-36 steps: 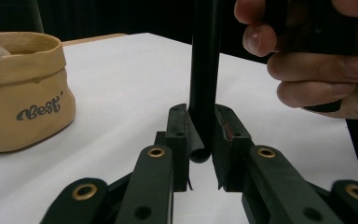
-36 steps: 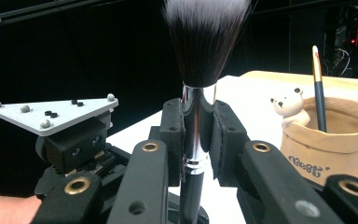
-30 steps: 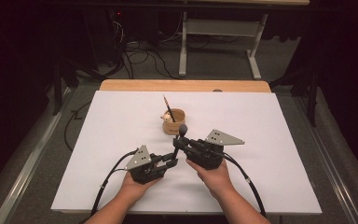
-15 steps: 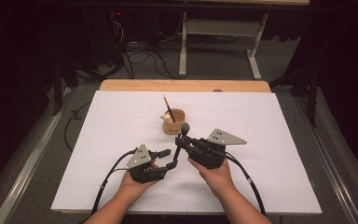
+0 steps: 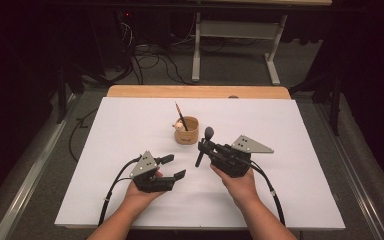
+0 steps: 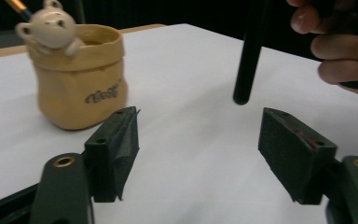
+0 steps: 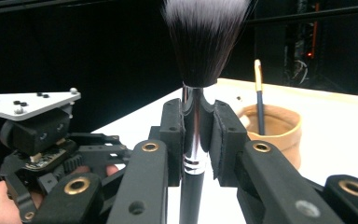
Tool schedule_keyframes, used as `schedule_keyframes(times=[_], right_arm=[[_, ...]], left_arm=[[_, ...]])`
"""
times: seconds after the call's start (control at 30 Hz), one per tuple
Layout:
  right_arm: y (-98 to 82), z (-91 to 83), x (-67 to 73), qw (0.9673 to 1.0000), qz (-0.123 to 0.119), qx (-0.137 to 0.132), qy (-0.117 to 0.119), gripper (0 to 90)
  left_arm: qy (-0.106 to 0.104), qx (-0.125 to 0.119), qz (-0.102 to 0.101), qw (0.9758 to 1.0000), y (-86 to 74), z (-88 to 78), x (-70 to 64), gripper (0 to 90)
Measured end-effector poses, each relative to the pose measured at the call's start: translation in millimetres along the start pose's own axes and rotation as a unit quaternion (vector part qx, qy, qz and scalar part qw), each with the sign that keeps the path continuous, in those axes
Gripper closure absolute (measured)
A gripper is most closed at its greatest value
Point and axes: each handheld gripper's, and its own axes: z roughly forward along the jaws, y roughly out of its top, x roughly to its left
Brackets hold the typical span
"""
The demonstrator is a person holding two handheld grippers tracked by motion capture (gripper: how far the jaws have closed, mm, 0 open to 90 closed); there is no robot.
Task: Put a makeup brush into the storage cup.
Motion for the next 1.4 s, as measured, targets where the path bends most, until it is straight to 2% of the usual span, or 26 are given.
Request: schedule_keyframes(times=[0.13,0.27,0.4,0.5,0.73,0.87,1.03,1.23,1.4], right_arm=[[2.0,-2.1,-4.3,0.9999,-0.004,-0.005,-0.010,79.4],[2.8,-3.9,-6.2,0.9998,-0.010,-0.005,-0.018,79.4],[3.3,-4.8,-8.0,0.9995,-0.017,-0.003,-0.028,79.4],[3.3,-5.7,-9.5,0.9992,-0.019,-0.003,-0.035,79.4],[4.0,-8.8,-14.8,0.9983,-0.024,-0.005,-0.052,79.4],[5.0,-10.8,-19.1,0.9979,-0.027,-0.007,-0.059,79.4],[7.8,-14.1,-21.7,0.9973,-0.026,-0.012,-0.068,79.4],[11.1,-17.3,-23.9,0.9963,-0.030,-0.016,-0.079,79.5],[18.3,-19.4,-27.8,0.9952,-0.029,-0.024,-0.091,79.5]], left_arm=[[0.020,-0.001,-0.005,0.9998,0.4,-4.0,6.3,22.4],[0.037,-0.004,-0.009,0.9993,1.0,-8.5,10.9,20.0],[0.045,-0.003,-0.021,0.9988,0.9,-9.9,14.2,16.4],[0.054,0.006,-0.014,0.9984,-0.4,-9.0,13.9,14.2],[0.068,0.005,-0.021,0.9975,0.7,-11.3,16.5,3.9],[0.068,0.005,-0.030,0.9973,0.3,-12.3,19.5,0.3],[0.063,0.000,-0.033,0.9975,2.7,-14.7,19.7,0.1],[0.053,0.010,-0.022,0.9983,8.4,-21.6,19.8,0.1],[0.054,0.005,-0.020,0.9984,8.3,-28.8,20.2,0.0]])
